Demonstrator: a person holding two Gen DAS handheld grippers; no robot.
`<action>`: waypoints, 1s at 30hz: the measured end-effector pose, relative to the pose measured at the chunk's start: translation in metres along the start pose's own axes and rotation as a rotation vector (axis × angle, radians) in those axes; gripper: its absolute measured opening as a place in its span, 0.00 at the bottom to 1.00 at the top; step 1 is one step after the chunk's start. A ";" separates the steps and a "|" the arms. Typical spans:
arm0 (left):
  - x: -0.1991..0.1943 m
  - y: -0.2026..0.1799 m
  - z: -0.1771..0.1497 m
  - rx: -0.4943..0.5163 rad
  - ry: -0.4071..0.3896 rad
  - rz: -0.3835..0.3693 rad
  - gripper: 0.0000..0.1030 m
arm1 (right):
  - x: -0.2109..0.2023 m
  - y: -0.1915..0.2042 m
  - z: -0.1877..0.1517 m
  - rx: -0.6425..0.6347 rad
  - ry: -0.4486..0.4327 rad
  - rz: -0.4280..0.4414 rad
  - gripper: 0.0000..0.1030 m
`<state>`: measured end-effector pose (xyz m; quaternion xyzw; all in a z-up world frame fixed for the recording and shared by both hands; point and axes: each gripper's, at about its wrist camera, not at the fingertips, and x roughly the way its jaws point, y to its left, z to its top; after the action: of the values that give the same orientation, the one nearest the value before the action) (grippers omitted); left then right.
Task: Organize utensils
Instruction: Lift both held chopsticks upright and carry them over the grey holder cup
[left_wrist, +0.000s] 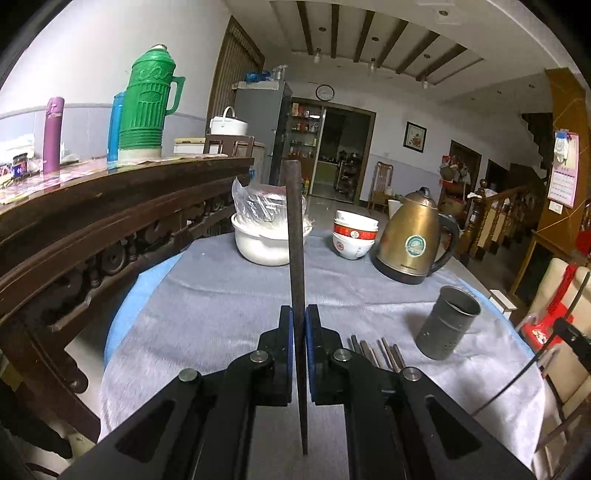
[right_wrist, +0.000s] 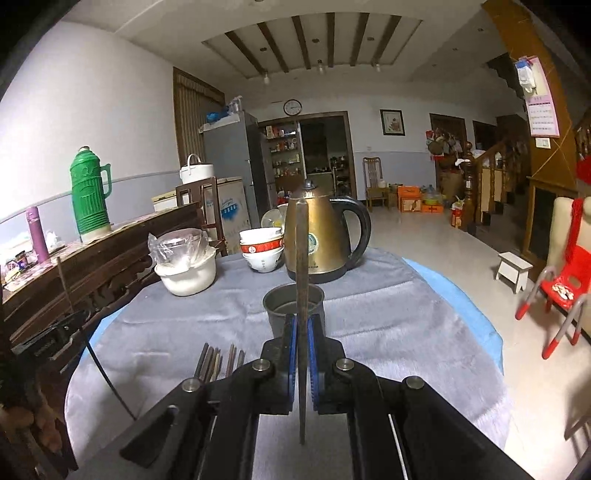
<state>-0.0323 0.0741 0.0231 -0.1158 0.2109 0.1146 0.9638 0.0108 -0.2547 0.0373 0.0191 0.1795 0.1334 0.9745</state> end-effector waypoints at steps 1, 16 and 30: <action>-0.002 0.001 0.001 -0.007 0.008 -0.010 0.06 | -0.001 0.000 0.000 0.002 0.002 0.001 0.06; -0.011 -0.009 0.039 -0.105 -0.020 -0.131 0.06 | -0.015 -0.020 0.029 0.089 -0.054 0.040 0.06; 0.040 -0.124 0.122 -0.111 -0.126 -0.356 0.06 | 0.011 -0.026 0.119 0.131 -0.244 0.058 0.06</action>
<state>0.0827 -0.0028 0.1358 -0.1968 0.1198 -0.0392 0.9723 0.0695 -0.2757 0.1420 0.1038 0.0675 0.1460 0.9815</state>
